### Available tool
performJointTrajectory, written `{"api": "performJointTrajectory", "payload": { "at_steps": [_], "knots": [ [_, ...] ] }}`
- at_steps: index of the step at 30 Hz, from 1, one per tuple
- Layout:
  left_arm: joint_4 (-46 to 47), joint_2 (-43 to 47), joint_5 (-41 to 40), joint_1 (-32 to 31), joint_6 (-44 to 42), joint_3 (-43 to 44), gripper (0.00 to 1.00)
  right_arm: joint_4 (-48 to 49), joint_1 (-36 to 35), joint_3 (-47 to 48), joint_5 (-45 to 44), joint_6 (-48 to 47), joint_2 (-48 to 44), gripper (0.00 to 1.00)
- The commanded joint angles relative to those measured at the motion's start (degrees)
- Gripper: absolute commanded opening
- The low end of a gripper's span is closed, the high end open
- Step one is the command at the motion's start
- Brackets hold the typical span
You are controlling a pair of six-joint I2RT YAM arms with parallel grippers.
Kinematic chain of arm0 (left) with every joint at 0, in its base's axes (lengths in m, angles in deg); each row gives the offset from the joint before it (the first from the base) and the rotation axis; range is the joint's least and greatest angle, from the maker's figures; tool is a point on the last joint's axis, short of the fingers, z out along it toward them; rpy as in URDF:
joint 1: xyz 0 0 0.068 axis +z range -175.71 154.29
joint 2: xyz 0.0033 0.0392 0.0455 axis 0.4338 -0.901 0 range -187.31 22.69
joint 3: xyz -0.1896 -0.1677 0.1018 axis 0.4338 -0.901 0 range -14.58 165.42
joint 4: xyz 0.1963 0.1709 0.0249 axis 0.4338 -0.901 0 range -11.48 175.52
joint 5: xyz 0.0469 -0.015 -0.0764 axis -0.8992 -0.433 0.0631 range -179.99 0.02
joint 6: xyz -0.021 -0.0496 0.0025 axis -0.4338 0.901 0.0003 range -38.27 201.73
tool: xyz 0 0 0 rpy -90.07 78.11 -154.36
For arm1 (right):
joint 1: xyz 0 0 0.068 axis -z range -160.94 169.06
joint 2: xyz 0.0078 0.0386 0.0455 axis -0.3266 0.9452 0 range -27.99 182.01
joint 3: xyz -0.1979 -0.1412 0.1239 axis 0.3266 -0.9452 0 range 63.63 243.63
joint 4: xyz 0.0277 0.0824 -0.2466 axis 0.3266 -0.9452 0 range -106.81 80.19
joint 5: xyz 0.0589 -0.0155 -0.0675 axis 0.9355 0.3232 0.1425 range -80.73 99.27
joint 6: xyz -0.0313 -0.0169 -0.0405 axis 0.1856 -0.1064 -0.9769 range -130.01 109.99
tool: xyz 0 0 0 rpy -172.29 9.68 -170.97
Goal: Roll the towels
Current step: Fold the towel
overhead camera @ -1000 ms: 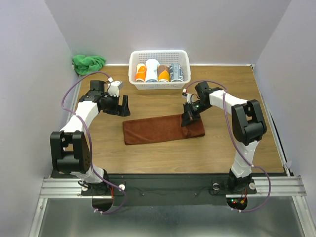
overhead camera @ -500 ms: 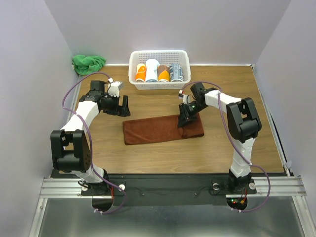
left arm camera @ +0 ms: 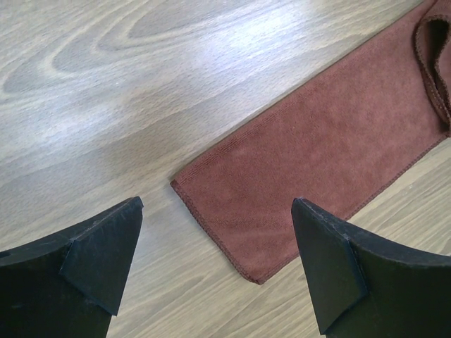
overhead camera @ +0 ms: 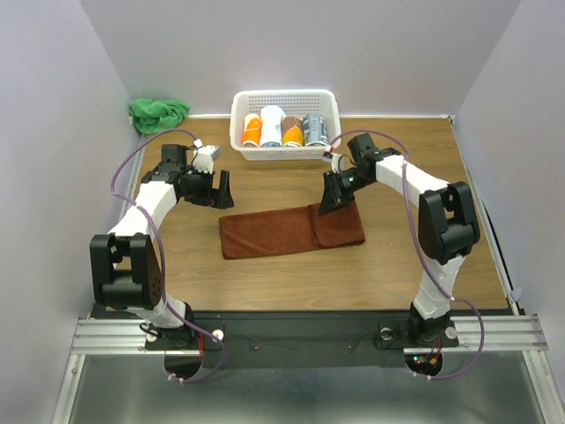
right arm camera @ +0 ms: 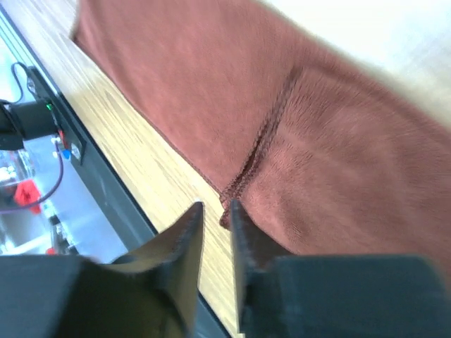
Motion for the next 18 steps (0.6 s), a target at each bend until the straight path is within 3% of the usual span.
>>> {"api": "performJointTrajectory", "payload": {
  "at_steps": [1,9,13,18],
  "knots": [
    [1.6,3.7,2.2,0.4,-0.9,-0.9,0.99,0.5,4.4,3.7,0.1,-1.4,-3.4,0.23],
    [1.6,3.5,4.6,0.3,-1.7,-1.2,0.98,0.0,4.9,2.4,-3.2,-4.3,-0.7,0.13],
    [2.4,3.0,5.5,-0.6,-2.3,-3.0,0.84,0.4,5.0,1.0,-3.7,-6.3,3.3,0.13],
    [2.5,1.6,6.3,-0.7,-2.1,-3.5,0.80,2.8,5.1,0.7,-1.6,-5.6,6.3,0.13]
  ]
}}
